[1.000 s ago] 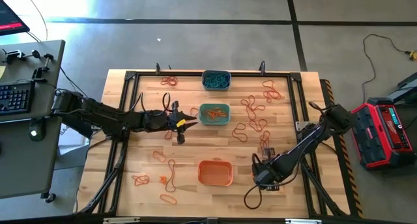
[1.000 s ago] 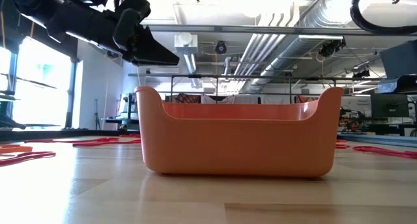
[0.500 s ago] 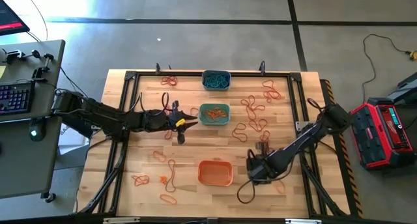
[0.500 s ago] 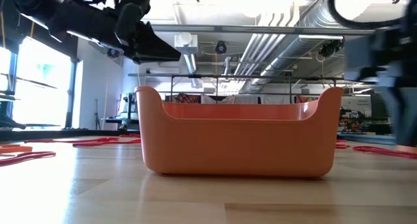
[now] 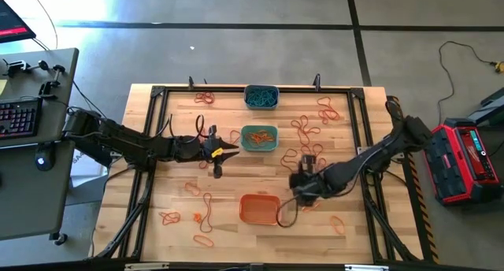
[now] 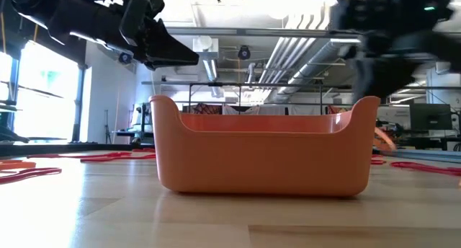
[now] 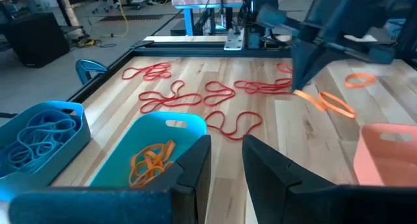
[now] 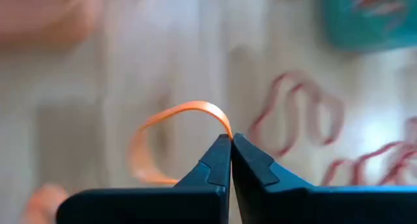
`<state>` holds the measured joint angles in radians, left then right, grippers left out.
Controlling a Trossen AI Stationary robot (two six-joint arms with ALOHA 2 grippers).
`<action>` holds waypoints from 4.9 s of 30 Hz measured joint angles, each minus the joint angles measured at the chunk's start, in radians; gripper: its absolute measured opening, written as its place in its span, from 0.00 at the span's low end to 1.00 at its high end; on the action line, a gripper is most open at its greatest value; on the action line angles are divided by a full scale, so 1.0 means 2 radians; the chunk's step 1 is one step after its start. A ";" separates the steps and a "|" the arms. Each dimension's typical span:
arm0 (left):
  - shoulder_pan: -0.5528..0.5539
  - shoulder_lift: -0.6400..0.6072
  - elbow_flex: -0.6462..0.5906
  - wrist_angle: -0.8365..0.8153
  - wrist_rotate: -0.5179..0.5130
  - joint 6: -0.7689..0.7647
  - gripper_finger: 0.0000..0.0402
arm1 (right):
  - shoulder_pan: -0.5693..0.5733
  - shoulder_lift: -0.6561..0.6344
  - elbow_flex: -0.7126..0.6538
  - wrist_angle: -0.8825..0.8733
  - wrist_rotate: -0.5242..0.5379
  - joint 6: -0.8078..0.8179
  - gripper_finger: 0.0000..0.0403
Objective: Sort rubber bands into baskets
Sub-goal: Put the orange rubber band into the green bin
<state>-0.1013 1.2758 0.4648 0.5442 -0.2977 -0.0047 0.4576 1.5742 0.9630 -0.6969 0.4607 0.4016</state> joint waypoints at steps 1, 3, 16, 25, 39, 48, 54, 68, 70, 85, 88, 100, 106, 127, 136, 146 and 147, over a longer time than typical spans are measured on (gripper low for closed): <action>0.000 0.000 0.000 0.000 0.000 -0.001 0.19 | -0.009 0.000 0.000 0.011 0.015 -0.005 0.00; 0.000 0.000 0.000 0.000 -0.001 -0.001 0.19 | -0.028 0.002 0.000 0.037 0.034 -0.016 0.00; -0.009 0.000 0.000 0.000 0.001 -0.001 0.19 | -0.169 0.052 0.000 0.338 0.066 -0.143 0.00; -0.018 0.000 0.000 -0.001 0.002 -0.001 0.19 | -0.238 0.111 0.000 0.438 0.021 -0.158 0.00; -0.018 0.000 0.000 -0.006 0.019 -0.023 0.19 | -0.268 0.146 0.000 0.428 -0.039 -0.156 0.09; -0.026 -0.017 0.062 -0.227 0.023 -0.023 0.11 | -0.268 0.144 0.066 0.303 -0.039 -0.176 0.33; -0.056 -0.031 0.102 -0.382 0.026 -0.044 0.03 | -0.260 0.141 0.120 0.208 -0.038 -0.221 0.29; -0.140 -0.033 0.124 -0.544 0.044 -0.136 0.00 | -0.178 0.069 0.033 0.316 -0.053 -0.192 0.01; -0.149 -0.033 0.124 -0.552 0.044 -0.148 0.00 | -0.169 0.045 -0.005 0.350 -0.062 -0.175 0.00; -0.186 -0.029 0.114 -0.589 0.105 -0.223 0.18 | -0.116 -0.006 -0.137 0.463 -0.021 -0.092 0.00; -0.194 -0.015 0.110 -0.588 0.105 -0.243 0.23 | -0.109 -0.006 -0.137 0.464 -0.008 -0.088 0.00; -0.216 0.069 0.110 -0.554 0.104 -0.266 0.27 | -0.103 -0.006 -0.137 0.463 0.003 -0.096 0.00; -0.216 0.086 0.110 -0.560 0.114 -0.315 0.27 | -0.103 -0.006 -0.137 0.463 0.003 -0.100 0.00; -0.199 0.089 0.126 -0.589 0.113 -0.318 0.01 | -0.103 -0.005 -0.137 0.459 0.018 -0.100 0.00; -0.154 0.075 0.166 -0.597 0.092 -0.296 0.00 | -0.103 -0.005 -0.137 0.456 0.018 -0.100 0.00; -0.066 0.074 0.239 -0.572 0.075 -0.188 0.00 | -0.095 -0.005 -0.137 0.452 0.027 -0.097 0.00; -0.056 0.074 0.246 -0.564 0.075 -0.172 0.00 | -0.094 -0.005 -0.137 0.452 0.027 -0.097 0.00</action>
<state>-0.2139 1.4246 0.9575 -0.5837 -0.1478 -0.3482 0.2701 1.5635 0.6888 0.2065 0.5152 0.2077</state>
